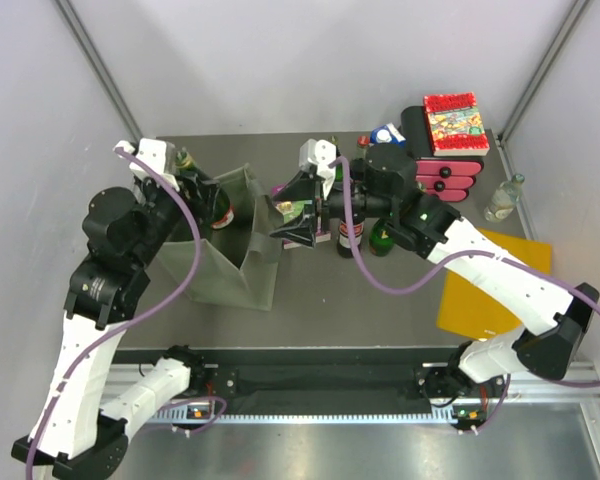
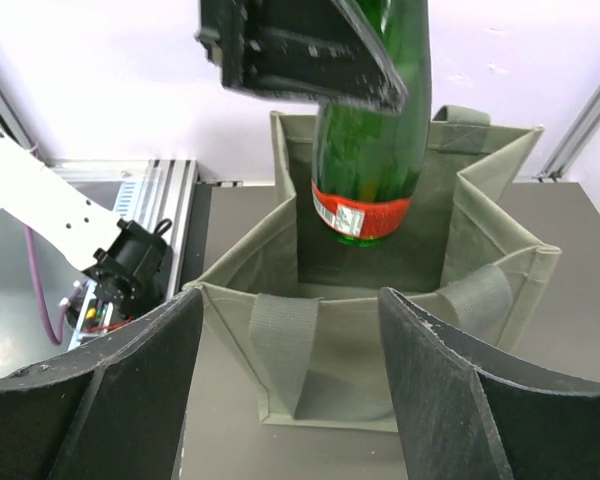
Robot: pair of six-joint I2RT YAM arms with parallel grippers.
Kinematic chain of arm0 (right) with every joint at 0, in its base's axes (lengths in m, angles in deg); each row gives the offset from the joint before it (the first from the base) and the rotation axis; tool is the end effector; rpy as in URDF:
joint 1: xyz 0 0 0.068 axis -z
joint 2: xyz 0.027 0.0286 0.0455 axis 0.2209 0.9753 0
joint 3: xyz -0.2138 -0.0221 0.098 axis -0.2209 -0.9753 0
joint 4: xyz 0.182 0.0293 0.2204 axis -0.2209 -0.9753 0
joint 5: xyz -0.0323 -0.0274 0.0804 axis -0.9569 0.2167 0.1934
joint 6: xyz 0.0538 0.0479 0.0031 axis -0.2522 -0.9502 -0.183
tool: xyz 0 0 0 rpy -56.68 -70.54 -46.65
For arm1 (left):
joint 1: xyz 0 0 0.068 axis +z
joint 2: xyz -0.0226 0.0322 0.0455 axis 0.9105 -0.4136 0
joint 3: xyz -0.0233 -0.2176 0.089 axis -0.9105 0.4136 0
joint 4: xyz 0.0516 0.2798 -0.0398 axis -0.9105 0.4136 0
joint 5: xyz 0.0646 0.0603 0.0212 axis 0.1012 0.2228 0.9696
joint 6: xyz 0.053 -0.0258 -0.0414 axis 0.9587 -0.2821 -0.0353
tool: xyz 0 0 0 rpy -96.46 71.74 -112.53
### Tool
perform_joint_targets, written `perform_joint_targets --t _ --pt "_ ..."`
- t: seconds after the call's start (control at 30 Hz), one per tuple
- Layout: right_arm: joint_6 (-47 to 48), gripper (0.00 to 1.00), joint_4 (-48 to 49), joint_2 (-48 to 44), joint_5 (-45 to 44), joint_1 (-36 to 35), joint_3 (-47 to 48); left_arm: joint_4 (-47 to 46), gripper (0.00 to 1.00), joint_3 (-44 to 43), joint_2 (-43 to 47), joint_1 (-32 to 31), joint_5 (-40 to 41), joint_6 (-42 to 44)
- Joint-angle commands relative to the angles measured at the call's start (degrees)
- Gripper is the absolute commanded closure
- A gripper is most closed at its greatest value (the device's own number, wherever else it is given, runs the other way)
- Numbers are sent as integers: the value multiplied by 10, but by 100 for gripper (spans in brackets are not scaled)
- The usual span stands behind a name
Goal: Take the beverage out of the canvas bag
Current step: Place the drink at the center of the board.
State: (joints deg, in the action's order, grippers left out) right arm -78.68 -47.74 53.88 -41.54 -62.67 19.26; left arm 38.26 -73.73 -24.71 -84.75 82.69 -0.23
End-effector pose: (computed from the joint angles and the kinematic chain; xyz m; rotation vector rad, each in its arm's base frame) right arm 0.2078 0.3035 0.4126 -1.2489 1.2118 1.1050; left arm 0.2013 -0.0690 0.4556 0.1983 1.6266 -0.3013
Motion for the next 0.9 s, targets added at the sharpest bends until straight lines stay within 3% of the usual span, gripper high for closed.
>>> perform_joint_targets --t 0.0,0.27,0.37,0.47,0.87 --pt "-30 30 13 6 13 21 35 -86 100 -75 -7 2 1 -31" --pt "-58 29 22 44 25 21 67 -70 100 -110 -31 1 -7 -53" --pt "-75 19 10 83 8 13 111 -66 100 -115 -34 1 -7 -62" --pt "-47 0 -11 116 -26 1 153 -62 100 -114 -33 1 -7 -73" --pt "13 0 -33 207 -77 -56 256 -65 100 -114 -35 1 -28 -111"
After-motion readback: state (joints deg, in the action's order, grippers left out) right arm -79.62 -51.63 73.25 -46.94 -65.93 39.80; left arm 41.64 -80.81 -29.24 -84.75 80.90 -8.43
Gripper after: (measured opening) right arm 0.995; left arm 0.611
